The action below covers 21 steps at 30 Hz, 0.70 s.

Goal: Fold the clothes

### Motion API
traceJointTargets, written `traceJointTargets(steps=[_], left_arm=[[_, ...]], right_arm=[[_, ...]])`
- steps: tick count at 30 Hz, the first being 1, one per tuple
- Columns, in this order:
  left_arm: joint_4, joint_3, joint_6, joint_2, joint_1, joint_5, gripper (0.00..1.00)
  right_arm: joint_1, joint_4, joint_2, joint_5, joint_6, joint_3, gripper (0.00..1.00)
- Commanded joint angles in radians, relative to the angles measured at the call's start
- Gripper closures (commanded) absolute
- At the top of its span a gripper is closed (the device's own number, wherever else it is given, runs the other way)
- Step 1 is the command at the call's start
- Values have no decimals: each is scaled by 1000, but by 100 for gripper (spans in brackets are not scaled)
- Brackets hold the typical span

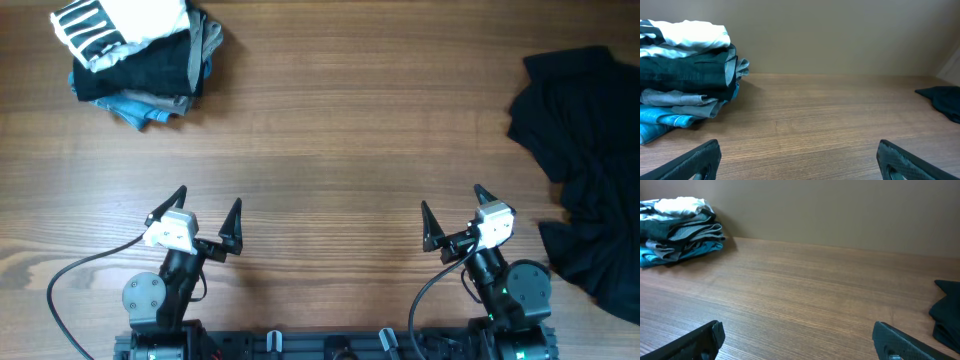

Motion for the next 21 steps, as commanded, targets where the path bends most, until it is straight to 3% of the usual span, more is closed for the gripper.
traceJointTargets(steps=[1, 21], left_arm=[[-3, -3, -6, -8, -5, 13, 0], [20, -3, -6, -8, -5, 12, 0]], right_arm=[[0, 5, -2, 18, 1, 8, 0], [0, 5, -2, 18, 1, 7, 0]])
